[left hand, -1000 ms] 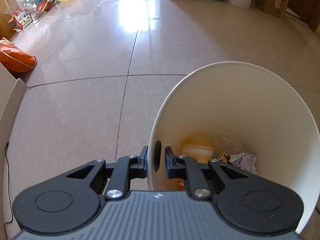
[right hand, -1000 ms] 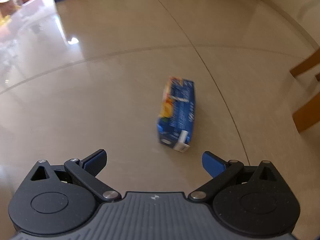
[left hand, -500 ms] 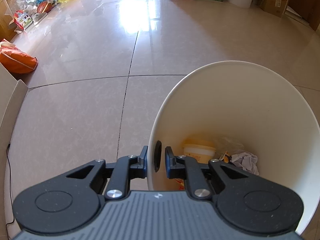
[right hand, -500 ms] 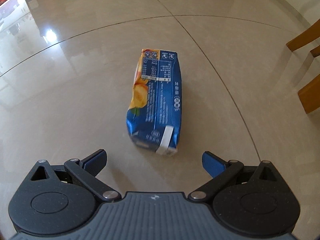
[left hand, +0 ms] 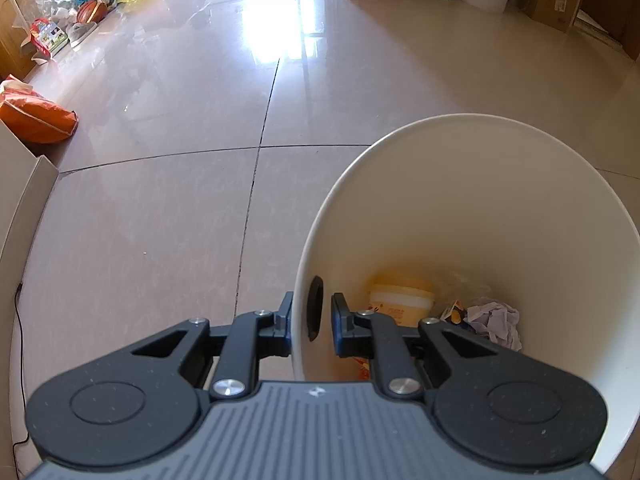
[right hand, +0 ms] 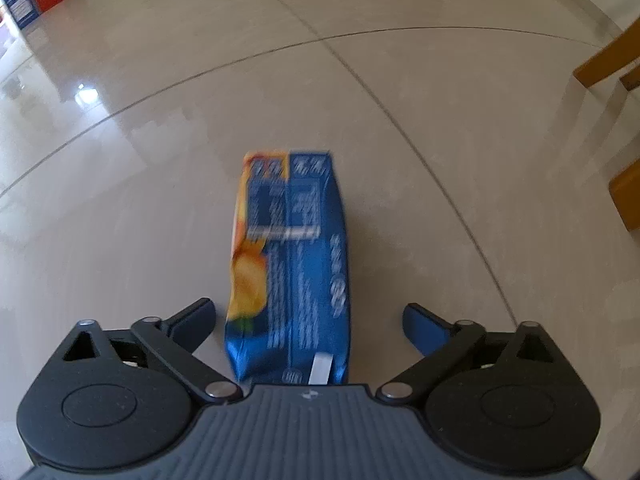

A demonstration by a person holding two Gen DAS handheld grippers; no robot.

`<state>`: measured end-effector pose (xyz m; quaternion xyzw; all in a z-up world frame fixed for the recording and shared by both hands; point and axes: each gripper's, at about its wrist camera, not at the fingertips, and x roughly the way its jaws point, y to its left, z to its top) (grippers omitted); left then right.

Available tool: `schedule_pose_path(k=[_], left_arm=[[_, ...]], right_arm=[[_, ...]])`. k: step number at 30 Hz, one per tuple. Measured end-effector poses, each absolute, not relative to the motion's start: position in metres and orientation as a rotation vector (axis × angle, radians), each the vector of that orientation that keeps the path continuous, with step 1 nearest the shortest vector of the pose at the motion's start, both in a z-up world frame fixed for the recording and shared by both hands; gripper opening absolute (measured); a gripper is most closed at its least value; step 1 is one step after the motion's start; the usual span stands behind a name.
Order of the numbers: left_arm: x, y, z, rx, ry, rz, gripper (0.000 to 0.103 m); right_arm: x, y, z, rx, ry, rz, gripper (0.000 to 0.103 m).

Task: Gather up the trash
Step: 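Move the right tool to the blue juice carton and grasp it, then carry the juice carton over the bin and release it with the right tool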

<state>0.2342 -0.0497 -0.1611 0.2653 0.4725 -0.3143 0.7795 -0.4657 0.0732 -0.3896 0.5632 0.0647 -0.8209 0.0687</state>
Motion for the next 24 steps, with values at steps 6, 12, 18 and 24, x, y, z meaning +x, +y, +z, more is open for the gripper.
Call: schedule_pose_path(k=[6,12,18,24], left_arm=[[0.235,-0.05,-0.162,0.572,1.028,-0.679,0.015],[0.235,-0.052,-0.16,0.574,1.033,-0.678,0.015],[0.233,-0.053,-0.162,0.573,1.037,-0.675,0.015],[0.234,-0.053,-0.163,0.577,1.03,-0.68,0.015]], right_arm=[[-0.478,0.072,-0.384,1.695,0.199,-2.47,0.065],[-0.487,0.076,-0.387,1.711,0.229,-2.454,0.057],[-0.475,0.077,-0.378,1.73,0.254,-2.416,0.057],[-0.447,0.081,-0.352,1.708,0.326,-2.336,0.056]])
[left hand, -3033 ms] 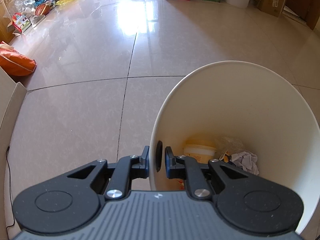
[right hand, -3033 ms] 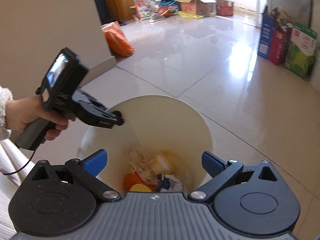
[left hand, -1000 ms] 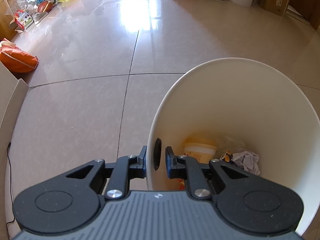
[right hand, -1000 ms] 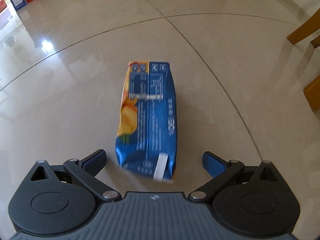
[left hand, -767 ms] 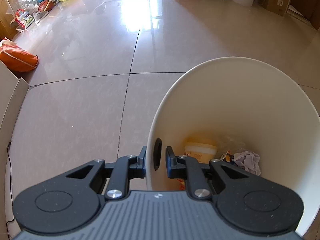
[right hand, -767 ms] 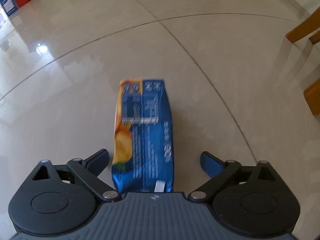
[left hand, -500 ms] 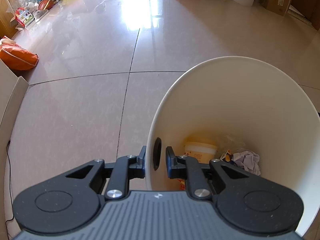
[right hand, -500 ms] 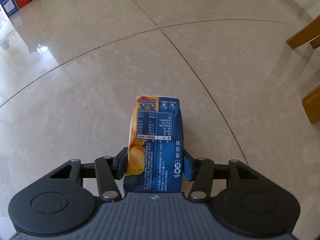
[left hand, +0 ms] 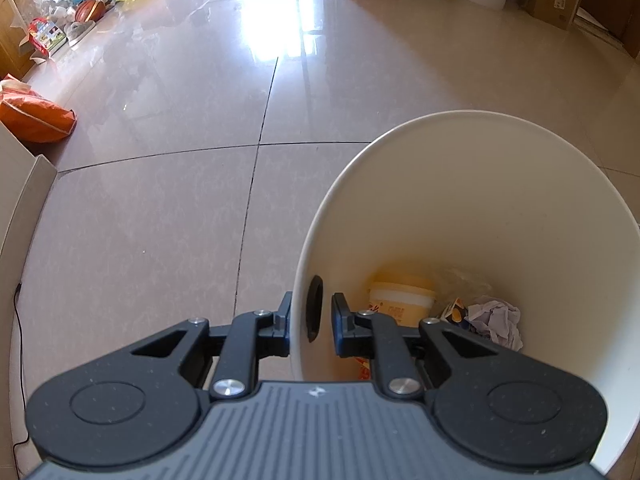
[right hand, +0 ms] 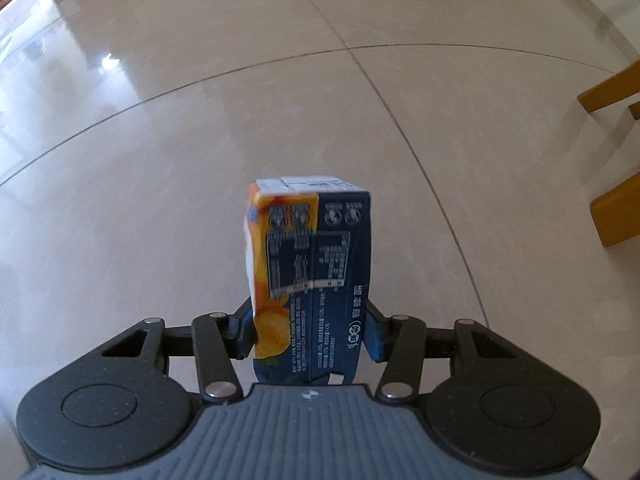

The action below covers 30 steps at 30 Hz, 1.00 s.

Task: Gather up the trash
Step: 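Carry the juice carton over the bin and release it with the right tool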

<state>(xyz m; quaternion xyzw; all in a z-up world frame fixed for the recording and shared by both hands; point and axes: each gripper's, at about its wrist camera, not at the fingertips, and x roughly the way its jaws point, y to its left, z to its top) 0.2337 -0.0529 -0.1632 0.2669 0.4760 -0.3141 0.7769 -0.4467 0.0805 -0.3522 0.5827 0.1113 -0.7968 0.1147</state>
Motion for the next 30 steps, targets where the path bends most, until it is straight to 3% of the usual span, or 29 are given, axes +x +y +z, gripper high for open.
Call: schedule_pose_path(k=[14,24,30], left_arm=[[0.235,-0.051,-0.163,0.569,1.031,-0.693,0.015],[0.23,-0.049,-0.164,0.568,1.027,-0.702,0.015],[0.228,-0.048,-0.165,0.578,1.031,-0.711,0.015]], right_arm=[[-0.356,0.059,-0.235,1.564,0.465,-2.054,0.056],[-0.271,-0.009,-0.106,1.297,0.574,-1.802,0.056],[-0.23,-0.078,-0.062,1.186,0.655,-1.655,0.056]])
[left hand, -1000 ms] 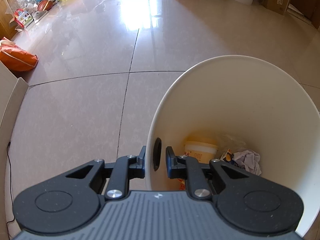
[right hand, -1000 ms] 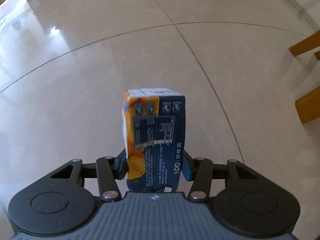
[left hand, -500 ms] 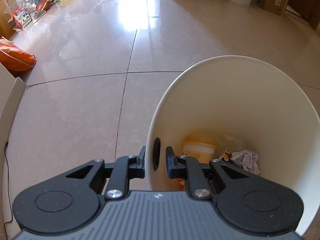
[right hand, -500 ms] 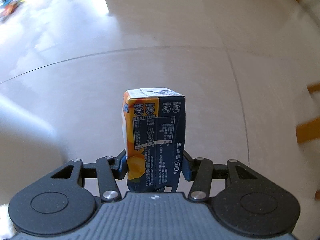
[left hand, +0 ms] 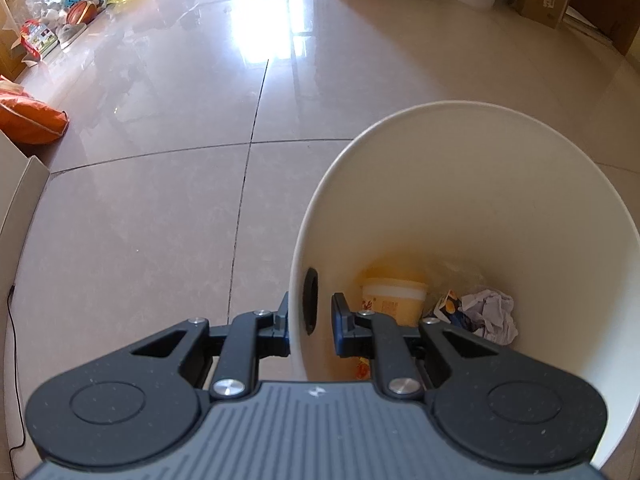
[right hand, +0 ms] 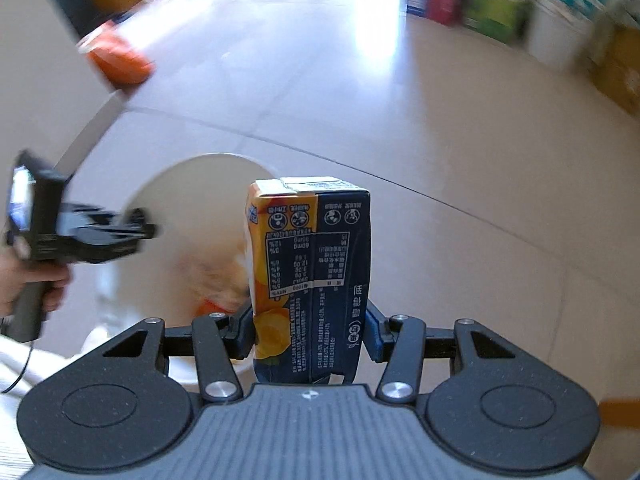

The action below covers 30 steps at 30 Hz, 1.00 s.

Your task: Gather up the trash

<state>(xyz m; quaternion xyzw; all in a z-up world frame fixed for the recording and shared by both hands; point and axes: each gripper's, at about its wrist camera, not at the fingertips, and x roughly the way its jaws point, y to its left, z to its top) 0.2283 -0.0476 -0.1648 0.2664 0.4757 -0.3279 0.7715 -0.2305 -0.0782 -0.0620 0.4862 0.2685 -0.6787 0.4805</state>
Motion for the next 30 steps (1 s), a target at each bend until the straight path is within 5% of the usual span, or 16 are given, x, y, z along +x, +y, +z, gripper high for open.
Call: schedule_pose_path(k=[10,12,30], left_arm=[[0.231,-0.045,-0.166,0.577,1.043,-0.718,0.015],[0.232,-0.045,-0.167,0.577,1.043,-0.719,0.015],[0.233,-0.044,-0.163,0.573,1.048,-0.722,0.015]], right_arm=[[-0.164,-0.178,-0.063,1.022,0.917,-1.52,0.058],[-0.164,-0.187,-0.059,0.995,0.942,-1.545,0.078],[-0.189,-0.172,-0.078,1.136,0.801,-1.616,0.09]])
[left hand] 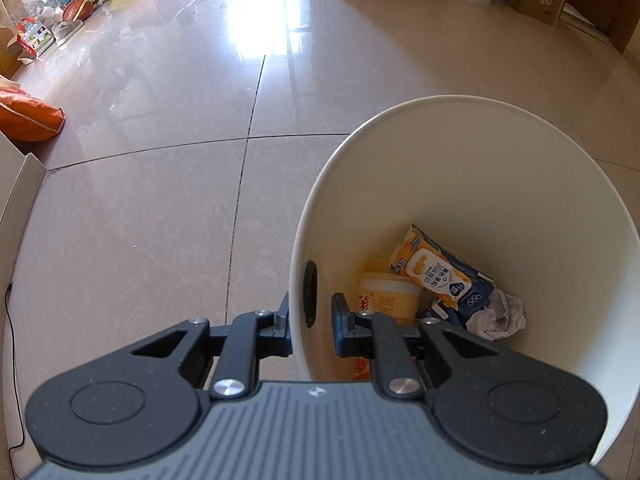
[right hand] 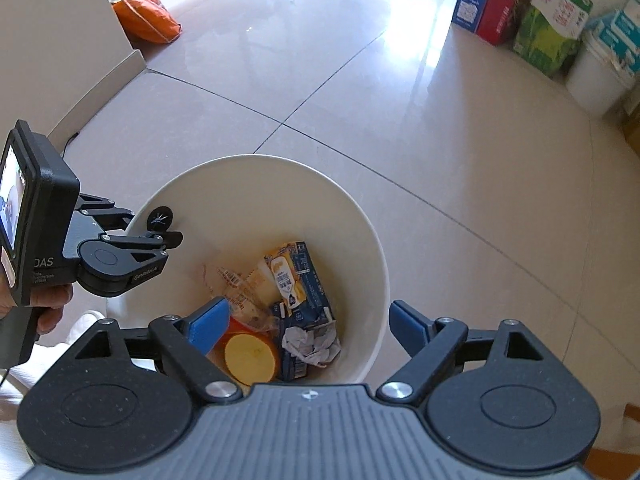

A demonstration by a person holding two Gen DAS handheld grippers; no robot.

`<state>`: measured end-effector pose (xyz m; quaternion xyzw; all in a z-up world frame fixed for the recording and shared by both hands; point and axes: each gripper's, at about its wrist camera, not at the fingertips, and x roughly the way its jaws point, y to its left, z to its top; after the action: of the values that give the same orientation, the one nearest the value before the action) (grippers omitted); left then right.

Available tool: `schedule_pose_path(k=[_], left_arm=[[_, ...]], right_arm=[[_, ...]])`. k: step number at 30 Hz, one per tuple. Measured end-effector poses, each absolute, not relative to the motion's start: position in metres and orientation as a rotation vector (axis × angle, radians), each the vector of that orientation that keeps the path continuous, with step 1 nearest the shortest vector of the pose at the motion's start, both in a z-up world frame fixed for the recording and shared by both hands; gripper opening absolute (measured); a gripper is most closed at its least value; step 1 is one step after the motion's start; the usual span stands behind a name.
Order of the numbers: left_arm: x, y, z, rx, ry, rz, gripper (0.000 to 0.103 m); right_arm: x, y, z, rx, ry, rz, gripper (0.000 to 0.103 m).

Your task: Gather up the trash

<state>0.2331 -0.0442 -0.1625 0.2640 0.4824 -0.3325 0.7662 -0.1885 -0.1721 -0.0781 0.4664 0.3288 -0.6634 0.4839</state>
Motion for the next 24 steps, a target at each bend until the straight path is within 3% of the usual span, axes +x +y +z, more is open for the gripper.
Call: schedule_pose_path(k=[3,7,9,10,11,14,24], left_arm=[[0.23,-0.042,-0.163,0.578,1.049,-0.73,0.015],[0.229,-0.039,-0.161,0.579,1.047,-0.755,0.031],[0.228,-0.04,-0.162,0.596,1.049,-0.754,0.053],[0.227,-0.04,-0.162,0.604,1.051,-0.752,0.071],[0.226,-0.039,-0.163,0.608,1.043,-0.746,0.08],[0.226,-0.038,-0.162,0.634,1.021,-0.739,0.088],[0.227,-0.031,-0.142,0.665,1.05,-0.712,0.088]], right_arm=[[-0.185,-0.171,-0.082,1.16,0.78,-1.621,0.092],[-0.177,-0.167,-0.094,1.182,0.763,-1.63,0.095],[-0.176,-0.166,-0.101,1.217,0.738,-1.625,0.096],[-0.175,-0.165,-0.106,1.237,0.725,-1.626,0.096],[-0.175,-0.165,-0.109,1.254,0.715,-1.629,0.097],[-0.172,-0.163,-0.119,1.271,0.71,-1.649,0.1],[-0.16,-0.156,-0.137,1.297,0.735,-1.807,0.103]])
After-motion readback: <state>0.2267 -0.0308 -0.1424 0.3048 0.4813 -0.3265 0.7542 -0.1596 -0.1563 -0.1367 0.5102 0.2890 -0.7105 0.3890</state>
